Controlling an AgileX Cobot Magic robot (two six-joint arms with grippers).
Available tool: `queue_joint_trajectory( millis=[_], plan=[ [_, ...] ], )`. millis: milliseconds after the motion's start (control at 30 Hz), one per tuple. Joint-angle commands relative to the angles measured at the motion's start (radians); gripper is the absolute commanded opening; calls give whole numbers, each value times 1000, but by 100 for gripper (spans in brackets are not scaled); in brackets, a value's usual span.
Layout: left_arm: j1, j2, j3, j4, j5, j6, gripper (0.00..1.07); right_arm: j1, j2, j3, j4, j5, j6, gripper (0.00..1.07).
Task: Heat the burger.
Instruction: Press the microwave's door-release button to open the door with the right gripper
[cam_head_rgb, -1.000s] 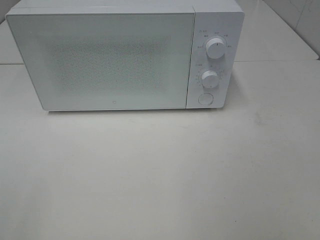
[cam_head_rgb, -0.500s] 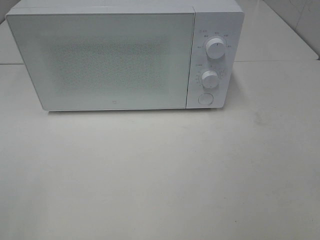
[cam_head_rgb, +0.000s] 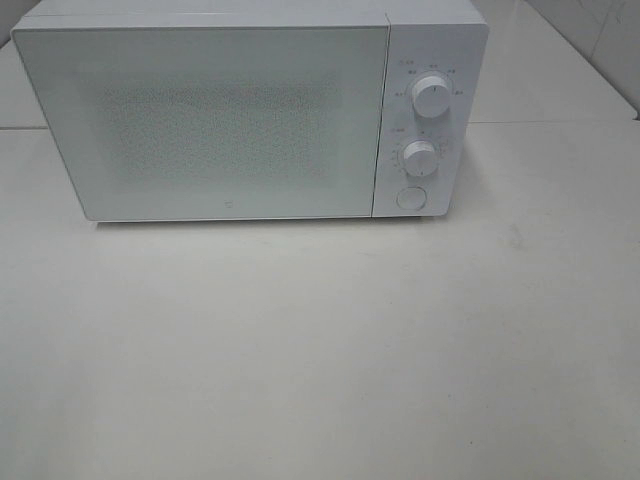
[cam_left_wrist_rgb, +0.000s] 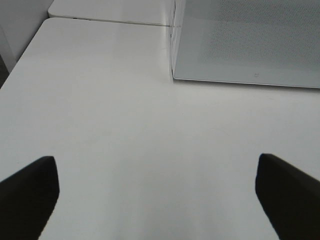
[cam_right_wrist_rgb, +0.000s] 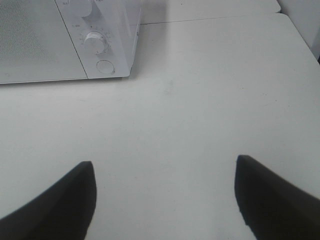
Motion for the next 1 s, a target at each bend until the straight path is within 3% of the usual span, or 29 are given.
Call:
queue_joint_trajectory(
  millis=[33, 467, 767, 1000],
  plan=[
    [3, -16, 3, -8, -9, 0, 100, -4, -25, -1, 4, -22, -10, 75],
    [3, -16, 3, -8, -9, 0, 100, -1, 107, -14, 5, -289, -7, 75],
    [3, -16, 3, -8, -9, 0, 100, -1, 301, 76, 5, -618, -7, 75],
    [3, -16, 3, -8, -9, 0, 100, -1, 450, 91, 5, -762, -7, 75]
  ],
)
